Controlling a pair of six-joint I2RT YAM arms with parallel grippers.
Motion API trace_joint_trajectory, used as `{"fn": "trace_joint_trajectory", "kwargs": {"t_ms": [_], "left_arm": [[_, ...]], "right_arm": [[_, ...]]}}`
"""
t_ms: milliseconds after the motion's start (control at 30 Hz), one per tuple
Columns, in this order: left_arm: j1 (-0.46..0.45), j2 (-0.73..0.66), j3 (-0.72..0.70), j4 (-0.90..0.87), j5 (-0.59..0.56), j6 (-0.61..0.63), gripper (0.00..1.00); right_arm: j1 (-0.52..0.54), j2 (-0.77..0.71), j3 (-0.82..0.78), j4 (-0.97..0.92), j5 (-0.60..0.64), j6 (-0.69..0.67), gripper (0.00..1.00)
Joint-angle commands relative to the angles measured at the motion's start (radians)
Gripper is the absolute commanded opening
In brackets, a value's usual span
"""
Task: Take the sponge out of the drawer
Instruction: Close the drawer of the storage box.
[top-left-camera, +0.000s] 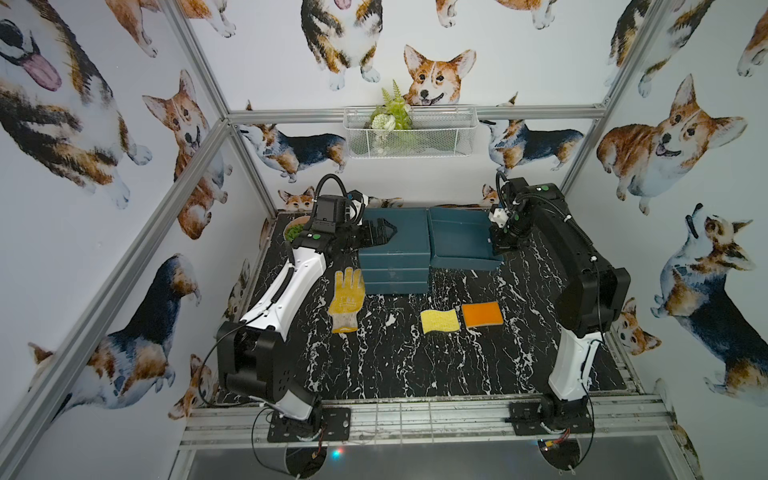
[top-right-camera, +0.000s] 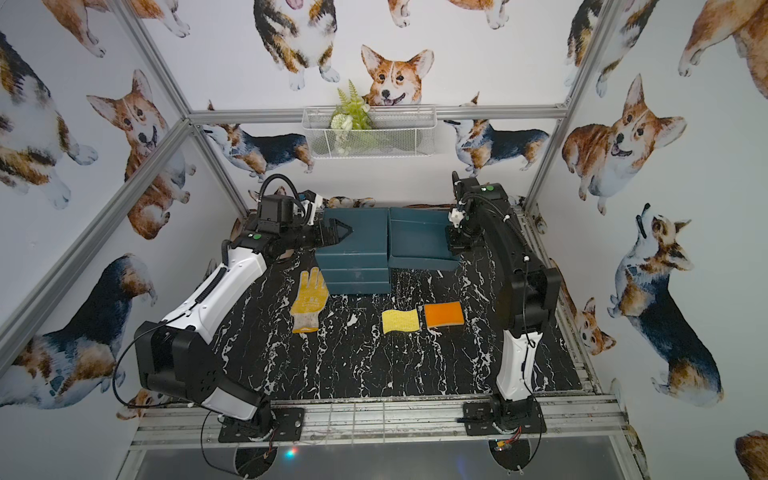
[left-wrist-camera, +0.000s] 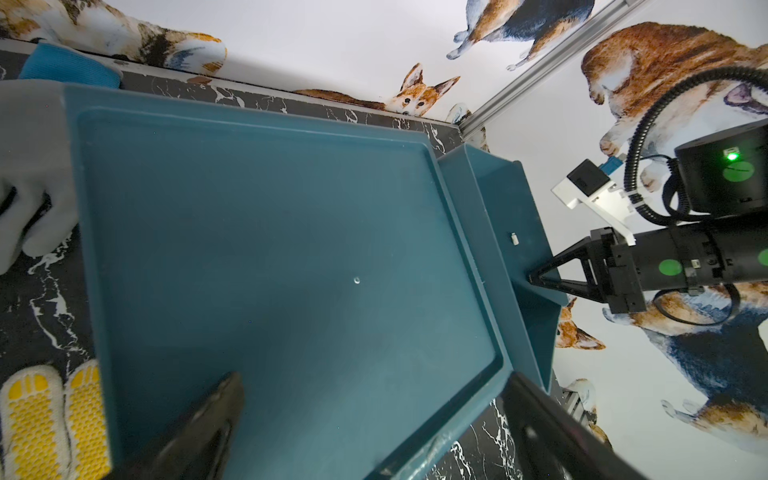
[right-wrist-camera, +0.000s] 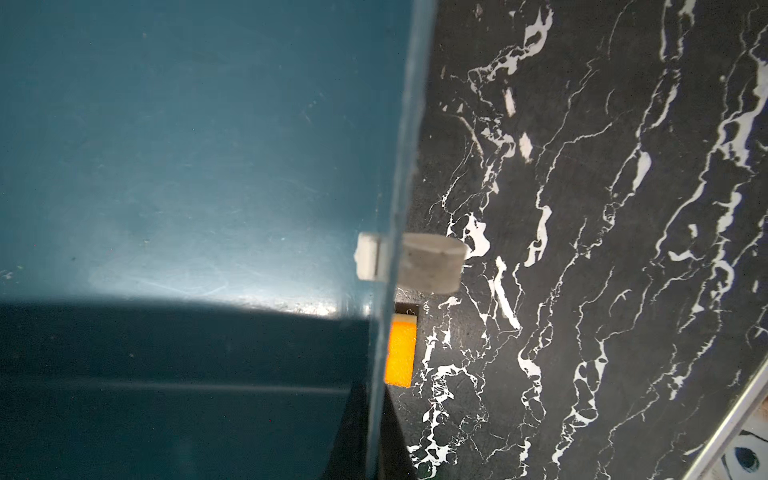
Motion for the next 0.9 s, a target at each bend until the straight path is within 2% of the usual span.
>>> {"fn": "trace_joint_trajectory", "kwargs": {"t_ms": [0,300,500,867], "left_arm": [[0.001,-0.003,-0.007,0.015,0.023,-0.019,1.0],[-0.001,-0.002,-0.016,0.021,0.053,-0.025,1.0],[-0.002,-0.001,-0.017,0.022,0.061,-0.026,1.0],[-0.005,0.009,-0.011,0.026,0.087,-0.029,1.0]], "right_arm": [[0.005,0.008,-0.012,0.018,0.009,-0.017,0.0],[0.011,0.001,-0.027,0.081,-0.006,0.031,0.0],[0.013,0.008,-0.009,0.142,0.026,0.086,0.0],[0.049,0.011,-0.009,0.175,0.052,0.09,0.0]]}}
